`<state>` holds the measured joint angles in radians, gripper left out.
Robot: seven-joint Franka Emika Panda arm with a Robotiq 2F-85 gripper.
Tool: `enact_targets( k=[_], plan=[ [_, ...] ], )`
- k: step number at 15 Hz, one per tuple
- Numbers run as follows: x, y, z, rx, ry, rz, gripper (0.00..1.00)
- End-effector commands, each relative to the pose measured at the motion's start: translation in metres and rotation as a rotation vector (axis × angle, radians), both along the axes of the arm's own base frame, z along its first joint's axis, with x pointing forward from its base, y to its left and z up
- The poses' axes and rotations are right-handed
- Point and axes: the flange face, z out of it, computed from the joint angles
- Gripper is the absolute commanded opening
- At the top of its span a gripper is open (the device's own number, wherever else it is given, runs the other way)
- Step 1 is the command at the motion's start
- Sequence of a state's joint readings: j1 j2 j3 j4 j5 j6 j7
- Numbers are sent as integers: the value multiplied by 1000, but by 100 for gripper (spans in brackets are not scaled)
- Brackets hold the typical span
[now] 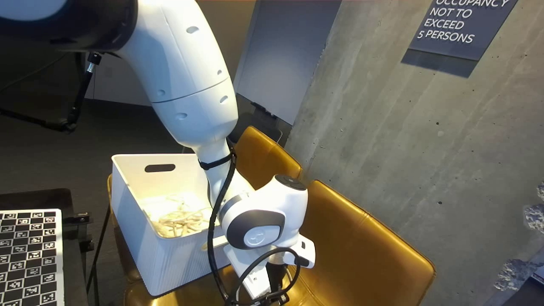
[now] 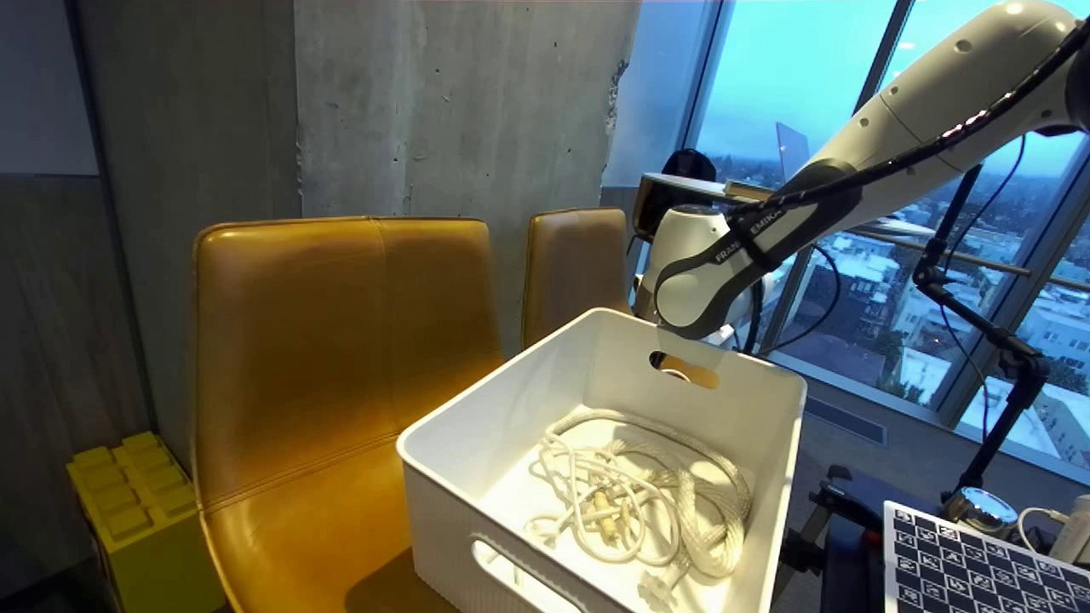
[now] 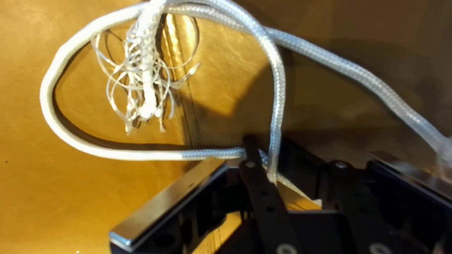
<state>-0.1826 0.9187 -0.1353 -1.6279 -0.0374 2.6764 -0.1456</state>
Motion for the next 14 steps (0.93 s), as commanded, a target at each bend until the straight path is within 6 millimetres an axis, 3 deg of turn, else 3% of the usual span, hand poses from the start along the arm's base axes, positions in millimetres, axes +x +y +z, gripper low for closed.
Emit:
enact_targets(
  k=[1, 6, 14],
  plan=[
    [-4, 6, -11, -33, 7, 13, 0],
    [-4, 16, 0, -68, 16, 39, 2],
    [-2, 46, 66, -104, -4, 104, 2]
  ],
)
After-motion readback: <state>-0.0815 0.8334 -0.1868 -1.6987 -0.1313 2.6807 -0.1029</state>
